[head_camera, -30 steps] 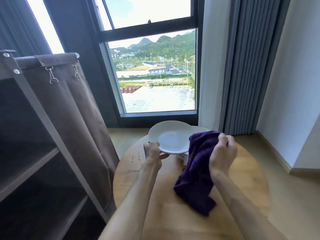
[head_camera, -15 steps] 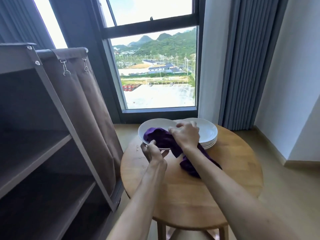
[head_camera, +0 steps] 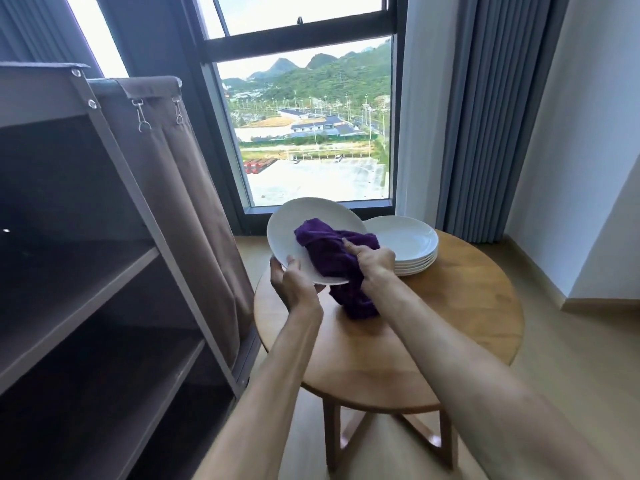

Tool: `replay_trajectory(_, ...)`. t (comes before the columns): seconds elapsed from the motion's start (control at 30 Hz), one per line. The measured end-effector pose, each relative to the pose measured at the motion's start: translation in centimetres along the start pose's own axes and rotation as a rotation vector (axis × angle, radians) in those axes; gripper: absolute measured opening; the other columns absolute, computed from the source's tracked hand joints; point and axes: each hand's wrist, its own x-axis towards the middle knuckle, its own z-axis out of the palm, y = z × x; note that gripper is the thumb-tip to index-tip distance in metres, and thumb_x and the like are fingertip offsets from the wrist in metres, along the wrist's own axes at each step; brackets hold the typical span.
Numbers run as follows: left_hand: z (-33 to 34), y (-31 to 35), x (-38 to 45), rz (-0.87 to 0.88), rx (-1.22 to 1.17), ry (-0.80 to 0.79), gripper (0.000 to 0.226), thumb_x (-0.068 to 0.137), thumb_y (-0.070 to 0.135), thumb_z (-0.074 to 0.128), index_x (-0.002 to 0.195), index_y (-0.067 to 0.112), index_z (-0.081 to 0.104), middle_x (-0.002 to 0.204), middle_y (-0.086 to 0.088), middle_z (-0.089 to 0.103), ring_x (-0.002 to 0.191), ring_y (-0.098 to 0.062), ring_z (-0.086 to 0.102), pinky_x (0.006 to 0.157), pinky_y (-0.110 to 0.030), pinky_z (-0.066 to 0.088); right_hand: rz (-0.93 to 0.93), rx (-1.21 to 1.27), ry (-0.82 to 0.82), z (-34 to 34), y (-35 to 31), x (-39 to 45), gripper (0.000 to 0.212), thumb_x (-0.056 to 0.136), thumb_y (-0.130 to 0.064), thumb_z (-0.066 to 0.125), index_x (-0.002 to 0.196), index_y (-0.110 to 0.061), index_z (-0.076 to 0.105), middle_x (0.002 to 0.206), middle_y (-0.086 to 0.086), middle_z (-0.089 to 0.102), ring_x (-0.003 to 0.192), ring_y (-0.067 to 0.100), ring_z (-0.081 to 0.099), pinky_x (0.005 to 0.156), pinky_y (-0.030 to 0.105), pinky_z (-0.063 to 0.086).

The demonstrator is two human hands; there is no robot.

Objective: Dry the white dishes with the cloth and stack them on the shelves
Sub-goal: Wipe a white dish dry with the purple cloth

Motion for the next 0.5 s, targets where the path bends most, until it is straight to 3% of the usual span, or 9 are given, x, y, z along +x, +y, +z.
replay_trajectory(0.07, -1.5, 1.5, 1.5, 0.036, 0.128, -0.056, 0.023, 0.101, 0.015, 0.048, 0.093, 0.029, 0.064, 0.093, -0.001, 0.069, 0.083, -0.025, 0.065, 0.049, -0.031, 0.056, -0.112, -0.131, -0.031, -0.5, -1.5, 1.2, 0.054, 0.066, -0.026, 0.095, 0.109, -0.002, 0.071, 0.100, 0.013, 0.075, 0.095, 0.030, 0.071, 0.090, 0.045, 0.060)
replay_trajectory(0.17, -2.4, 3.0, 2.9, 0.052, 0.211, -0.163, 0.022, 0.103, 0.016, 0.047, 0.097, 0.025, 0.066, 0.092, -0.004, 0.070, 0.085, -0.027, 0.067, 0.056, -0.032, 0.058, -0.244, -0.185, -0.094, -0.5, -3.1, 1.7, 0.047, 0.065, -0.032, 0.095, 0.102, -0.014, 0.073, 0.097, 0.005, 0.076, 0.094, 0.024, 0.072, 0.091, 0.043, 0.059)
replay_trajectory(0.3, -0.2, 2.1, 2.0, 0.170, 0.068, -0.087, 0.035, 0.100, 0.004, 0.047, 0.104, 0.033, 0.066, 0.103, -0.001, 0.070, 0.093, -0.023, 0.067, 0.064, -0.024, 0.058, -0.029, -0.048, -0.160, 1.8, -0.1, -1.0, 0.069, 0.054, -0.044, 0.097, 0.111, -0.016, 0.070, 0.102, 0.006, 0.075, 0.096, 0.025, 0.072, 0.089, 0.042, 0.060)
replay_trajectory(0.4, 0.6, 1.8, 2.0, 0.237, 0.039, -0.031, 0.049, 0.089, -0.010, 0.047, 0.109, 0.029, 0.068, 0.102, 0.000, 0.071, 0.093, -0.020, 0.068, 0.068, -0.021, 0.056, 0.175, 0.173, -0.181, 3.5, 2.3, -2.2, 0.061, 0.057, -0.021, 0.097, 0.111, -0.011, 0.071, 0.102, 0.014, 0.076, 0.093, 0.035, 0.074, 0.080, 0.054, 0.061)
replay_trajectory(0.5, -0.8, 2.8, 2.6, 0.240, 0.190, -0.124, 0.051, 0.076, -0.012, 0.045, 0.106, 0.017, 0.072, 0.090, 0.001, 0.070, 0.083, -0.021, 0.064, 0.063, -0.022, 0.052, 0.157, 0.390, -0.125, 2.5, 2.2, -1.7, 0.046, 0.073, -0.005, 0.086, 0.116, -0.005, 0.069, 0.105, 0.015, 0.075, 0.089, 0.032, 0.074, 0.075, 0.053, 0.062)
